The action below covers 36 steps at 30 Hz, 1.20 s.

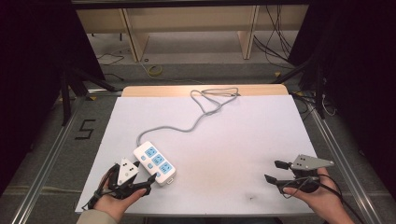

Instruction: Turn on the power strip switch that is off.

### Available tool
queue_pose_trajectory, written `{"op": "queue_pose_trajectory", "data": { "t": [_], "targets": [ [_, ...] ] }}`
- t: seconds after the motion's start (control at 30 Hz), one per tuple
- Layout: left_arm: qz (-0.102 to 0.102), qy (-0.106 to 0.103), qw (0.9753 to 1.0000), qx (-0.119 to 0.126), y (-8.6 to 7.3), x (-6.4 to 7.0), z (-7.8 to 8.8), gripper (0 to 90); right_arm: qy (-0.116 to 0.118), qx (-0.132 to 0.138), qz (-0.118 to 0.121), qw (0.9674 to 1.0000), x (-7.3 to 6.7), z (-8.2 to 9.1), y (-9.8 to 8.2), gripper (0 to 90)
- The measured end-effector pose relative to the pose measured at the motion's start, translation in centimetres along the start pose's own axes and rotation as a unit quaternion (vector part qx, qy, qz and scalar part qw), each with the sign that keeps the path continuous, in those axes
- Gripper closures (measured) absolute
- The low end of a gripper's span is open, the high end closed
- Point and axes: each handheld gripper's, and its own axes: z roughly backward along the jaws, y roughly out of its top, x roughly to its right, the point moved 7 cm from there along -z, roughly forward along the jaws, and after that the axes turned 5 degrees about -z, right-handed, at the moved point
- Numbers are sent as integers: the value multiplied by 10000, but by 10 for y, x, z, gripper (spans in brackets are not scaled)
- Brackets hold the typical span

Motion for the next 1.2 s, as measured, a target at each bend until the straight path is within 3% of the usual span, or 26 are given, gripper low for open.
{"op": "queue_pose_trajectory", "data": {
  "t": [0.27,0.37,0.67,1.2],
  "targets": [
    [48,65,9999,70,7,-4,-1,477,0,0,0,10000,0,0,0,335],
    [115,67,9999,101,10,-6,-2,607,-2,2,1,10000,0,-1,1,336],
    [223,38,9997,-93,14,-9,-9,876,8,-32,16,10000,-2,-3,1,336],
    [234,73,9989,-401,16,-13,-24,896,19,-51,26,10000,-3,-4,1,336]
  ]
}}
